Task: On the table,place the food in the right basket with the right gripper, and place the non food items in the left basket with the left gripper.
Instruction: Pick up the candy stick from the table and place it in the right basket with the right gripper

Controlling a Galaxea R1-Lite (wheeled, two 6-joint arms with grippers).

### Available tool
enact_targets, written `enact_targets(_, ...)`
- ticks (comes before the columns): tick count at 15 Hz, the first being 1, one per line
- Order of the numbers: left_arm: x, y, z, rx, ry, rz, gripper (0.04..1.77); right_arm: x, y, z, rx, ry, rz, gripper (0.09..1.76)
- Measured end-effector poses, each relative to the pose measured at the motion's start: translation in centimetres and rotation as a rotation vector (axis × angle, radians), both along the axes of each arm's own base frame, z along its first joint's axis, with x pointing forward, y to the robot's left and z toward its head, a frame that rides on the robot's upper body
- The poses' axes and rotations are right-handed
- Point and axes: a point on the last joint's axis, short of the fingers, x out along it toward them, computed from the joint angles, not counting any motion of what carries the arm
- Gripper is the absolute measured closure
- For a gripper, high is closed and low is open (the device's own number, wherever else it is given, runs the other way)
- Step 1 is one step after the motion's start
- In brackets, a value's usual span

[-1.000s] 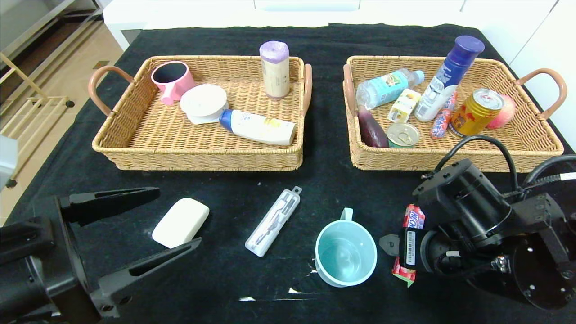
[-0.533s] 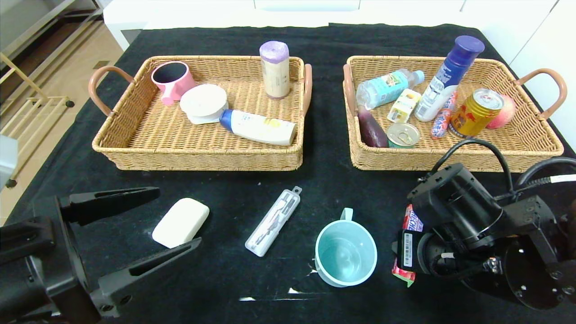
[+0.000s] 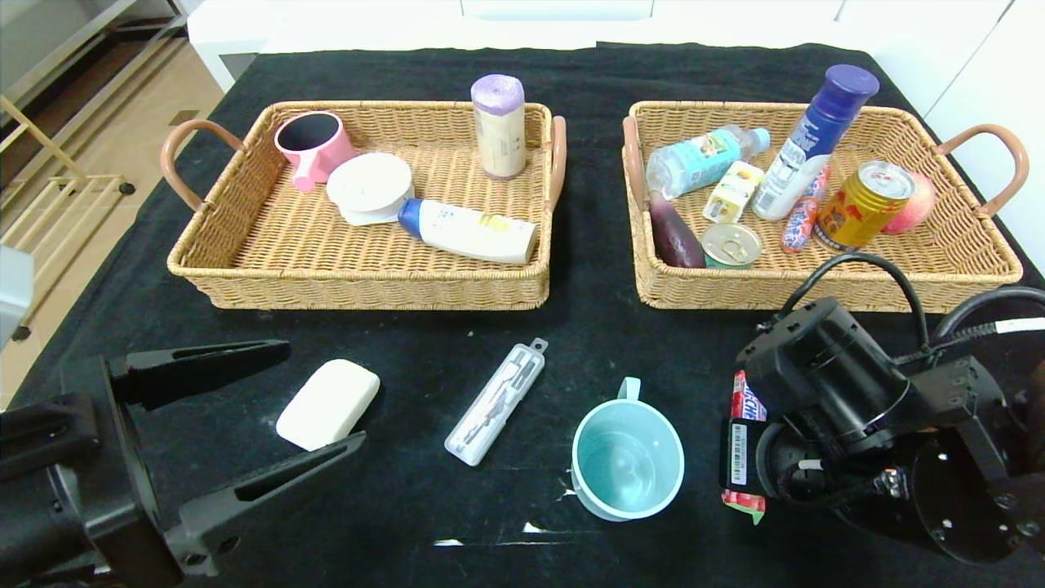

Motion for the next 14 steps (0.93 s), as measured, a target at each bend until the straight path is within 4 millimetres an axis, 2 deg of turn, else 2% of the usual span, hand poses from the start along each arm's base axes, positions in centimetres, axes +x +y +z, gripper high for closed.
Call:
enact_targets(8,0.0,0.0,0.0,0.0,0.002,0.0,0.09,-0.3,-0.2,0.1,-0.021,0.009,0.008,1.47)
enact_targets(14,0.1,-0.1,-0.1,0.002,0.007,0.0,0.09,-1.7,-1.3,3.4,-0.007,-0.056,0.052,1.47)
